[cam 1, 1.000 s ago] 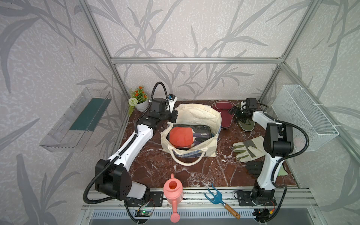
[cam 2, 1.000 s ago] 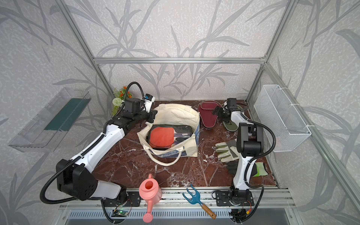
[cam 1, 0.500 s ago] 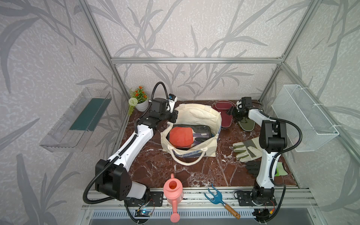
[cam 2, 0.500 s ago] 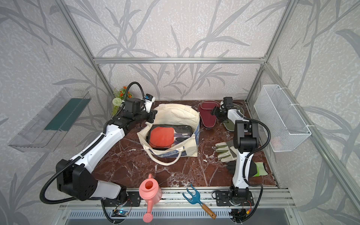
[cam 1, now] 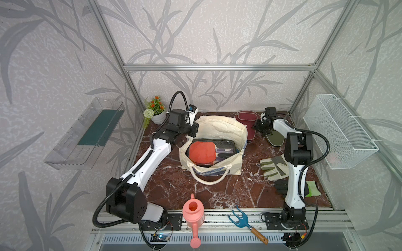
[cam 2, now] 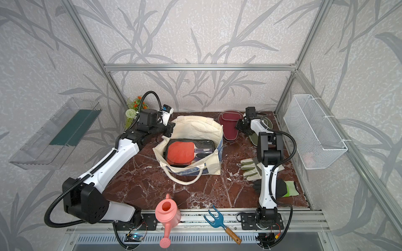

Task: Remove the ping pong set from the canvas bag
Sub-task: Adjust the ping pong set at the center of the board, then adjust the ping pong set in the canvas bag.

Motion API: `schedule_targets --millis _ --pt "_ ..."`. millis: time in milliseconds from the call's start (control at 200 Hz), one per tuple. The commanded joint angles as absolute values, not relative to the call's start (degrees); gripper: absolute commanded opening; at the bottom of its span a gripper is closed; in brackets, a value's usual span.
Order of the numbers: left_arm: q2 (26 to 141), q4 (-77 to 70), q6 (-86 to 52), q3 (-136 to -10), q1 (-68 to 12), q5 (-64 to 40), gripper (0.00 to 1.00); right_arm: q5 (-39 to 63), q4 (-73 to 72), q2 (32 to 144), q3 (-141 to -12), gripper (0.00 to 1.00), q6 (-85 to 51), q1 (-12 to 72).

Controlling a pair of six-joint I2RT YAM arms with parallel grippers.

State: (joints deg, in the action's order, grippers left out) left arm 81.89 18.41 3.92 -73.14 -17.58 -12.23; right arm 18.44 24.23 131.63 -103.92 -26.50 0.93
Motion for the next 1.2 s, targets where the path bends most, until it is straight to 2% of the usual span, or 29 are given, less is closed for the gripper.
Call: schedule_targets --millis 0,25,155,315,530,730,775,805,860,910,980,1065,1195 --pt "82.1 18.5 5.7 -74.7 -17.6 -10.9 0.00 18.1 26.5 133.3 -106.1 0.30 -25.3 1.4" --pt "82.0 18.4 5.7 -74.7 -17.6 -10.9 0.00 18.1 26.8 133.4 -106.4 0.25 -25.1 1.4" --pt "81.9 18.5 5.6 -74.4 -17.6 -10.7 0.00 17.8 28.2 133.9 -107.7 0.12 -23.8 1.4" --pt "81.5 18.7 5.7 -74.4 -17.5 -10.5 0.00 17.6 30.5 133.5 -108.3 0.00 -20.5 1.4" --pt "81.0 18.6 5.8 -74.2 -17.5 -10.5 0.00 18.5 36.0 132.1 -108.2 0.00 -14.4 1.4" --pt "81.1 18.2 5.4 -74.2 -17.5 -11.3 0.00 19.8 34.3 130.8 -105.0 0.00 -14.6 1.2" --pt "81.0 18.3 5.4 -74.1 -17.5 -11.4 0.00 19.9 34.4 130.8 -105.1 0.07 -15.0 1.2" --pt "80.9 18.2 5.4 -74.0 -17.5 -11.3 0.00 19.7 34.3 130.5 -105.0 0.21 -15.3 1.2" --pt "80.7 18.5 5.5 -74.0 -17.5 -11.2 0.00 19.4 34.3 129.7 -104.9 0.40 -15.6 1.2" --pt "80.5 18.7 5.7 -74.1 -17.5 -11.1 0.00 18.1 34.3 128.1 -104.7 0.65 -15.6 1.2" --pt "80.1 18.9 5.8 -74.1 -17.5 -11.1 0.00 16.4 35.2 125.4 -104.3 0.85 -15.2 1.2" --pt "79.4 18.9 5.9 -74.2 -17.5 -11.0 0.00 14.7 35.6 121.0 -102.6 0.99 -14.4 1.2" --pt "79.9 20.5 5.8 -77.0 -17.6 -9.9 0.00 13.4 36.1 113.7 -98.1 0.99 -13.5 1.5"
